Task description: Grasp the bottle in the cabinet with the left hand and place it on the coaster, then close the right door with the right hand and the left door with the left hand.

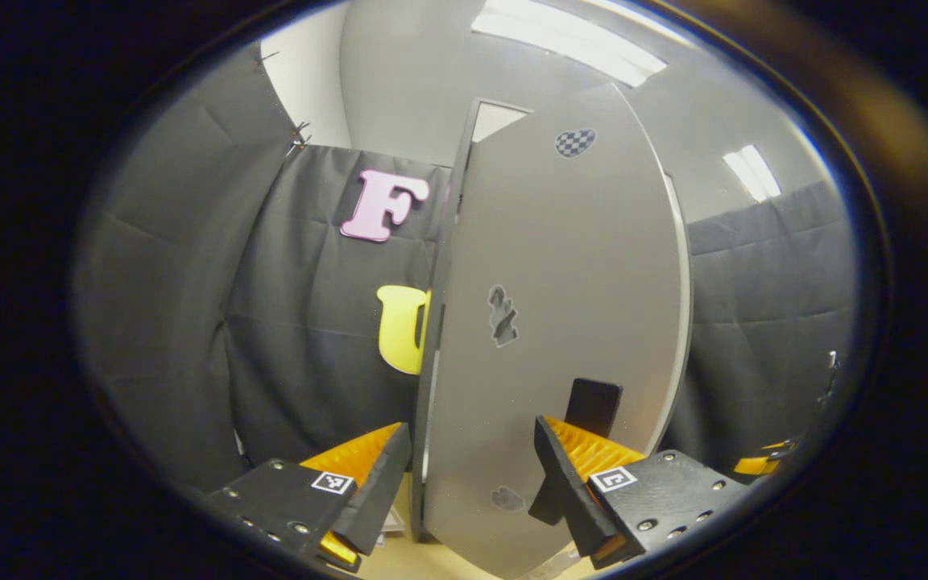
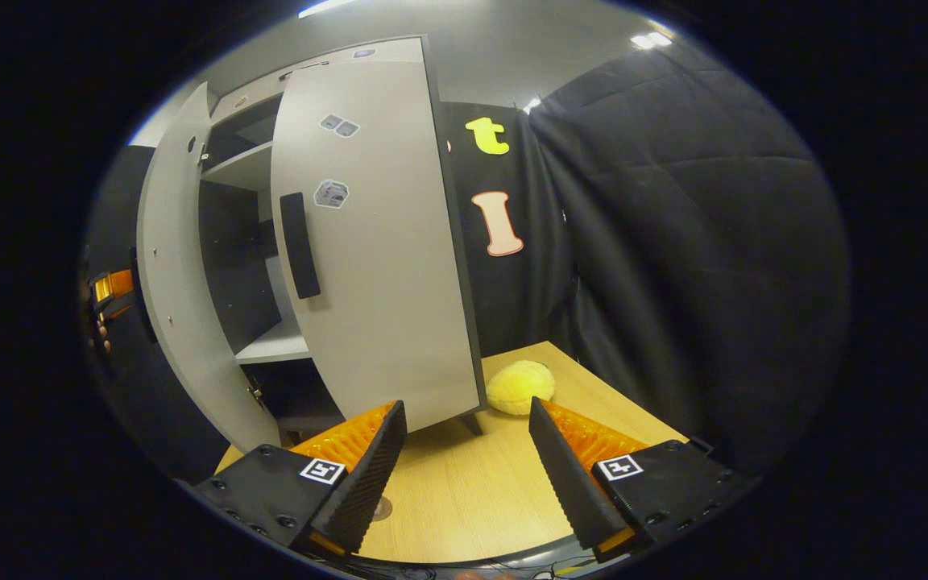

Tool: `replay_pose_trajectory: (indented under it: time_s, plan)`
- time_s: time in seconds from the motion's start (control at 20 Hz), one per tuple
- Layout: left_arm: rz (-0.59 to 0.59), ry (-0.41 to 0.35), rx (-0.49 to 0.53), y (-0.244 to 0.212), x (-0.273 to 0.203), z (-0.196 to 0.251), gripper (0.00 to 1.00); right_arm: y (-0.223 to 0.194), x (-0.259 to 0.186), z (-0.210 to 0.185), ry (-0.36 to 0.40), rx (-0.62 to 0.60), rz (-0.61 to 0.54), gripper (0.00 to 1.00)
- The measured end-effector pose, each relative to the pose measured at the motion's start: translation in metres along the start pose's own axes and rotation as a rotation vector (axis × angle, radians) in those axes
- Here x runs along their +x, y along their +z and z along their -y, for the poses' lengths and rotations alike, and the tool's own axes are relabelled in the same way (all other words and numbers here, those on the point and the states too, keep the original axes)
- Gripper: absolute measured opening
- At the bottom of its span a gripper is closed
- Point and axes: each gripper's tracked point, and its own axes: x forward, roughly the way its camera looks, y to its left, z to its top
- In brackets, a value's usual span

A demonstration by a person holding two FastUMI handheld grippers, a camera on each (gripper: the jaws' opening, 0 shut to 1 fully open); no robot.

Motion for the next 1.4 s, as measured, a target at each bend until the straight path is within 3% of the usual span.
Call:
replay_pose_trajectory:
  time_s: [0.1, 0.2, 0.25, 0.3, 0.4, 0.55, 0.7, 0.75, 0.95, 1.0, 1.05, 1.25, 1.3, 1.35, 1.4]
  plan:
    - [0.004, -0.044, -0.026, -0.001, 0.001, 0.004, 0.94, 0.000, -0.007, 0.006, -0.021, 0.011, 0.004, 0.98]
    - [0.002, -0.099, -0.059, -0.004, 0.003, 0.010, 0.90, 0.000, -0.015, 0.012, -0.045, 0.020, 0.008, 0.98]
    - [0.012, -0.117, -0.069, -0.003, 0.005, 0.010, 0.94, 0.003, -0.020, 0.012, -0.057, 0.022, 0.015, 0.98]
    - [0.022, -0.128, -0.070, -0.002, 0.006, 0.010, 0.90, 0.004, -0.025, 0.016, -0.069, 0.025, 0.023, 0.98]
    - [0.029, -0.131, -0.049, 0.002, 0.003, 0.009, 0.92, 0.005, -0.028, 0.023, -0.086, 0.030, 0.033, 0.98]
    - [0.027, -0.069, 0.020, 0.001, 0.003, 0.006, 0.96, 0.007, -0.028, 0.026, -0.089, 0.027, 0.042, 0.98]
    - [0.030, 0.007, 0.085, 0.014, -0.004, -0.004, 0.84, 0.014, -0.023, 0.017, -0.047, 0.015, 0.059, 0.98]
    - [0.029, 0.029, 0.096, 0.016, -0.007, -0.006, 0.97, 0.017, -0.019, 0.010, -0.024, 0.010, 0.062, 0.98]
    - [0.056, 0.128, 0.104, 0.030, -0.021, -0.017, 0.97, 0.038, -0.002, -0.016, 0.068, -0.031, 0.092, 0.98]
    - [0.071, 0.154, 0.108, 0.038, -0.026, -0.020, 0.84, 0.044, 0.001, -0.022, 0.088, -0.037, 0.098, 0.98]
    - [0.083, 0.175, 0.113, 0.045, -0.031, -0.023, 0.97, 0.051, 0.003, -0.026, 0.107, -0.039, 0.108, 0.97]
    - [0.104, 0.251, 0.130, 0.051, -0.056, -0.034, 0.97, 0.079, 0.008, -0.043, 0.143, -0.072, 0.173, 0.98]
    - [0.101, 0.269, 0.130, 0.048, -0.072, -0.040, 0.84, 0.084, 0.009, -0.047, 0.151, -0.094, 0.187, 0.98]
    - [0.095, 0.286, 0.125, 0.043, -0.087, -0.046, 0.84, 0.089, 0.011, -0.051, 0.162, -0.108, 0.196, 0.98]
    - [0.092, 0.299, 0.119, 0.041, -0.095, -0.050, 0.90, 0.092, 0.012, -0.057, 0.179, -0.113, 0.199, 0.98]
